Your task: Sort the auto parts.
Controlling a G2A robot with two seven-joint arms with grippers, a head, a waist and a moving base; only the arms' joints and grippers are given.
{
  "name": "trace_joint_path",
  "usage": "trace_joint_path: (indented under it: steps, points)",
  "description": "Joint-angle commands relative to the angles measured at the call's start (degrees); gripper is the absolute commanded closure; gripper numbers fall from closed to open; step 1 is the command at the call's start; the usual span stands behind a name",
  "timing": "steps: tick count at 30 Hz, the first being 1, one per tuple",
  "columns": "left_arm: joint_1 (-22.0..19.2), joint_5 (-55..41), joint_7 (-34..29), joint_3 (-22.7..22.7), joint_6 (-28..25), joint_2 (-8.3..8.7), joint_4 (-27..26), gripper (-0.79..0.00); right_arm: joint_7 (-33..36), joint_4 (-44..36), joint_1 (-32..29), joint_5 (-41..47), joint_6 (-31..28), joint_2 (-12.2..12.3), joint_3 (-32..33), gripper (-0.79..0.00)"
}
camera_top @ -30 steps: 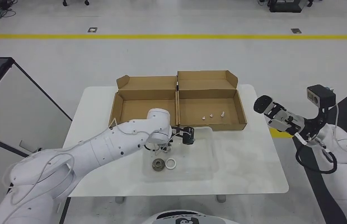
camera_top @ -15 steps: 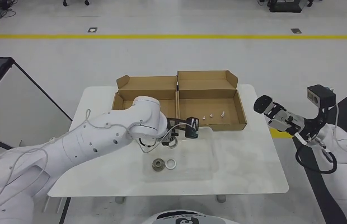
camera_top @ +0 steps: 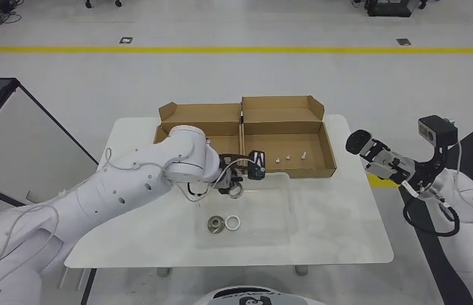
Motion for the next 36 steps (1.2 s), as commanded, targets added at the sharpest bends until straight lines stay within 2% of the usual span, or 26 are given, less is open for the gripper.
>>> trace_joint_path:
  steps: [1,8,13,14,22,29,36]
  points:
    - [1.78,-1.71,3.06,-3.51,-2.73,1.89,1.06,0.0,0.0,0.0,0.0,0.0,0.0,0.0,0.0,-0.785]
    - [10.32,-7.95,14.63,-15.23,-13.44,7.77,3.06,0.0,0.0,0.0,0.0,0.0,0.0,0.0,0.0,-0.785]
    - [16.41,-15.23,25.41,-21.67,-21.57,10.15,6.74,0.0,0.0,0.0,0.0,0.0,0.0,0.0,0.0,-0.785]
    - [17.38,-17.15,27.69,-22.67,-22.9,10.44,7.24,0.0,0.0,0.0,0.0,0.0,0.0,0.0,0.0,-0.785]
    - [22.21,-27.25,38.62,-27.0,-22.9,12.52,3.19,0.0,0.0,0.0,0.0,0.0,0.0,0.0,0.0,-0.785]
    - [24.96,-33.92,47.43,-30.26,-22.9,12.96,-1.6,0.0,0.0,0.0,0.0,0.0,0.0,0.0,0.0,-0.785]
    - [25.13,-34.17,47.85,-30.43,-22.9,12.94,-1.84,0.0,0.0,0.0,0.0,0.0,0.0,0.0,0.0,-0.785]
